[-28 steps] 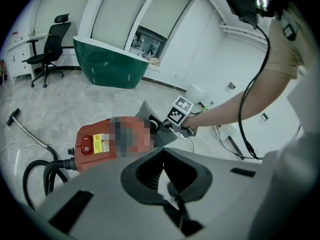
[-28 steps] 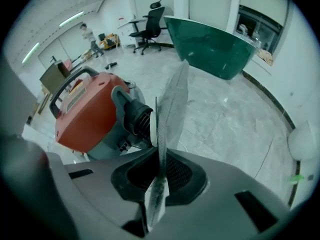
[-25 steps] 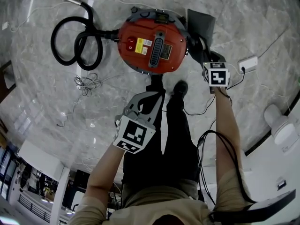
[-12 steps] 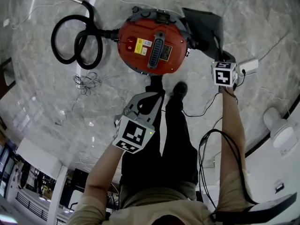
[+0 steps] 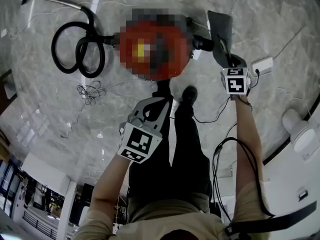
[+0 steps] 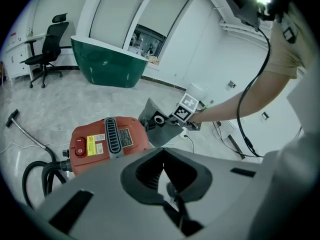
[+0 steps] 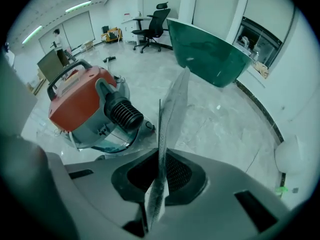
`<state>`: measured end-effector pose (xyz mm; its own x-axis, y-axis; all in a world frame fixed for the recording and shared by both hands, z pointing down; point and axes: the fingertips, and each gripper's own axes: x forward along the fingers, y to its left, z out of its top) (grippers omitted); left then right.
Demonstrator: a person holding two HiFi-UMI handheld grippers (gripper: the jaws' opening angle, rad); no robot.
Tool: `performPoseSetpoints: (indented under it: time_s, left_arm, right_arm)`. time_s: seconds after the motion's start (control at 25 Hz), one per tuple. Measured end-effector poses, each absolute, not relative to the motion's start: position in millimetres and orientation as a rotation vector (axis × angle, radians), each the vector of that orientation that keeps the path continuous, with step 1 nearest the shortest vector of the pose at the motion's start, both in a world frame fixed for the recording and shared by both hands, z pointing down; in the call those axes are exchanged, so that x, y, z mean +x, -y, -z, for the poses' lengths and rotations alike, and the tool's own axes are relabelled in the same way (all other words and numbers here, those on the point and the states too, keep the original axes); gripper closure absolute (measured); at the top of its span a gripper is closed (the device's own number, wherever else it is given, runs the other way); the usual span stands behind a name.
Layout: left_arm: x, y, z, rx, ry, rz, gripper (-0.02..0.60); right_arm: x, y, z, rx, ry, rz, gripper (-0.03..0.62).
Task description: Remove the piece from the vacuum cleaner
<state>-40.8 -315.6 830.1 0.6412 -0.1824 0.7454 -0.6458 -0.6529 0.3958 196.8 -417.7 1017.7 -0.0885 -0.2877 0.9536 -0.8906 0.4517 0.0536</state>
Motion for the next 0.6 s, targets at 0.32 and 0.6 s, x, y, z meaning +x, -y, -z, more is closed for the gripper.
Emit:
performPoseSetpoints:
  time_s: [0.32, 0.6]
  left_arm:
    - [-38, 312, -822, 2.202, 0.638, -0.911, 0.578]
    - [-29, 321, -793, 2.273, 0.612, -0.944, 0.578]
  right_arm:
    - [221, 410, -1002, 1.309, 1.601, -1.191, 0.569]
    - [217, 376, -951, 1.479, 1.586, -1.516, 0.569]
